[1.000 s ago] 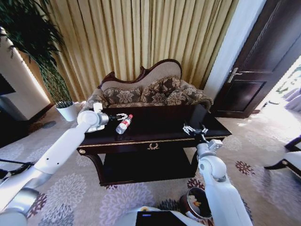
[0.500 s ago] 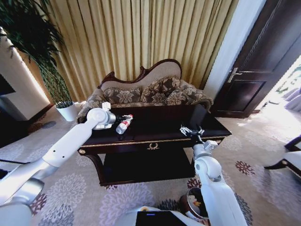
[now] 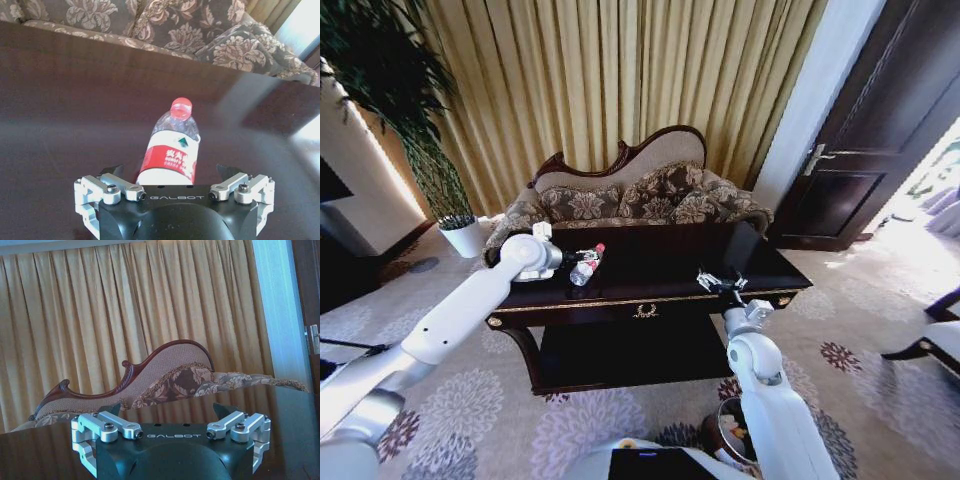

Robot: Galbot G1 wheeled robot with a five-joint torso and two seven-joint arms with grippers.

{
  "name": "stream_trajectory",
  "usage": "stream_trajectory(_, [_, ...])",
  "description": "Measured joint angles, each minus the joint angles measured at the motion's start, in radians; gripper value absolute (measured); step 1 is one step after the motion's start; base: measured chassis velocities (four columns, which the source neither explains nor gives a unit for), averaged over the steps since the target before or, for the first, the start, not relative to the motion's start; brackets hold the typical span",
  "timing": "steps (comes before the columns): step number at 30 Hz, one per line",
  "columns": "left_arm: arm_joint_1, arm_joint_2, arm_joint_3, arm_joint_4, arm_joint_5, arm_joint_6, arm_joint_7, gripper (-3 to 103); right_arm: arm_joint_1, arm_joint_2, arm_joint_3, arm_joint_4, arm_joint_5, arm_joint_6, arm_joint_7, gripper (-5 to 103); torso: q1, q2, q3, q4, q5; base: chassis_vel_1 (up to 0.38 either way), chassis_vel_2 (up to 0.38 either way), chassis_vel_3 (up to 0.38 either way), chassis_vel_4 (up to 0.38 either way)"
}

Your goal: Move to the front of the table and place the trash on the table into the trash bin.

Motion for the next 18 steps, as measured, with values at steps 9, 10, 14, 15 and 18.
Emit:
stream_trajectory(9, [0.022, 0.016, -0.009, -0.015, -0.006, 0.000, 0.002, 100, -0.012, 0.014, -0.001, 0.000, -0.018, 0.006, 0.000, 100, 0.000, 0.000, 0.000, 0.0000, 0.0001, 0.000, 0.000, 0.000, 0.000])
stream_trajectory(10, [0.022, 0.016, -0.009, -0.015, -0.006, 0.000, 0.002, 100, -0.012, 0.014, -0.001, 0.000, -0.018, 0.006, 0.000, 100, 0.000, 0.000, 0.000, 0.0000, 0.0001, 0.000, 0.000, 0.000, 0.000])
stream_trajectory(14, [0.025, 0.017, -0.015, -0.018, -0.011, 0.000, 0.002, 100, -0.015, 0.016, -0.001, 0.005, -0.022, 0.007, 0.000, 100, 0.000, 0.000, 0.000, -0.0001, 0.0001, 0.000, 0.000, 0.000, 0.000])
stream_trajectory(15, [0.025, 0.017, -0.015, -0.018, -0.011, 0.000, 0.002, 100, -0.015, 0.016, -0.001, 0.005, -0.022, 0.007, 0.000, 100, 0.000, 0.000, 0.000, -0.0001, 0.0001, 0.000, 0.000, 0.000, 0.000])
stream_trajectory(18, [0.027, 0.024, -0.017, -0.020, -0.026, 0.000, 0.002, 100, -0.018, 0.019, -0.004, 0.007, -0.026, 0.007, 0.000, 100, 0.000, 0.000, 0.000, 0.0001, 0.0001, 0.000, 0.000, 0.000, 0.000])
